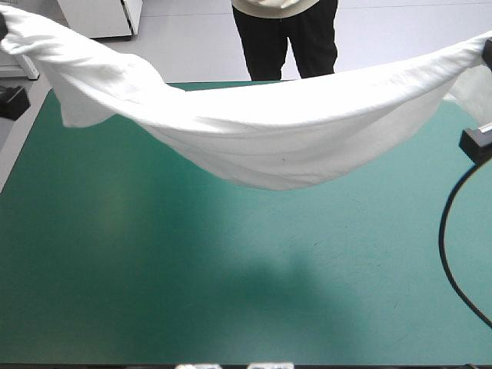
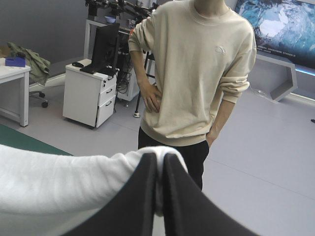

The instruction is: Fold the cloth

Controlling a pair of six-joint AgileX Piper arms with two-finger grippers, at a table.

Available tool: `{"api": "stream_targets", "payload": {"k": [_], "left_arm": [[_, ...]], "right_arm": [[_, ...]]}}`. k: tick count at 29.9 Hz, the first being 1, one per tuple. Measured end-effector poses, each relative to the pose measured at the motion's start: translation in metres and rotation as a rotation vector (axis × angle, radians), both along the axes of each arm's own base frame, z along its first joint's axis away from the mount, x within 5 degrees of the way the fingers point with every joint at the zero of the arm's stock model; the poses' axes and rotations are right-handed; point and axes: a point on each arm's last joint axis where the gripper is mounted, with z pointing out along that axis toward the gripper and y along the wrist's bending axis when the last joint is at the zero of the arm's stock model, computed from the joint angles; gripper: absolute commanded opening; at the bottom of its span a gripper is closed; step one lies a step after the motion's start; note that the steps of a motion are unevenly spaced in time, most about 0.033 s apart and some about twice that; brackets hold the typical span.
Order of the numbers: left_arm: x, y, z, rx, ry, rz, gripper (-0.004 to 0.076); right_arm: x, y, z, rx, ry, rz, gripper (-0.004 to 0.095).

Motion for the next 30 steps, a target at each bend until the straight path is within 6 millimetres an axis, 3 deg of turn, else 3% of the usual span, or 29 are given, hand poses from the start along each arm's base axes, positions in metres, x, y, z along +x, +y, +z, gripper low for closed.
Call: {"api": "stream_targets", "payload": {"k": [6,11,14,17,22,27,30], "left_arm": [[-0.035,0.004,0.004,-0.002,-0.047,0.0,-0.0009],[-0.022,0.003,-0.006,-0.007,0.02,0.01,-0.0009],[0.008,0.0,-0.028,0.002,0.151,0.015,-0.0009],[0.048,-0.004,-0.065,0.029,0.334,0.025,-0.0009],[0.117,-0.01,-0.156,0.08,0.687,0.041,-0.0009],[0.171,-0.015,-0.229,0.068,0.763,0.069,-0.0009],[0.203,-0.018,-0.257,0.047,0.739,0.091,-0.0009]], "right_arm": [[-0.013,-0.002,-0.006,-0.018,0.096,0.013,-0.0006],[0.009,0.004,-0.031,-0.036,0.261,0.012,-0.0007],[0.032,0.01,-0.057,-0.047,0.386,0.009,-0.0008],[0.059,0.019,-0.095,-0.071,0.546,0.016,-0.0011],[0.109,0.034,-0.177,-0.103,0.768,0.008,-0.0017],[0.163,0.048,-0.248,-0.127,0.897,-0.014,-0.0017],[0.199,0.056,-0.273,-0.128,0.89,-0.029,-0.0017]]}}
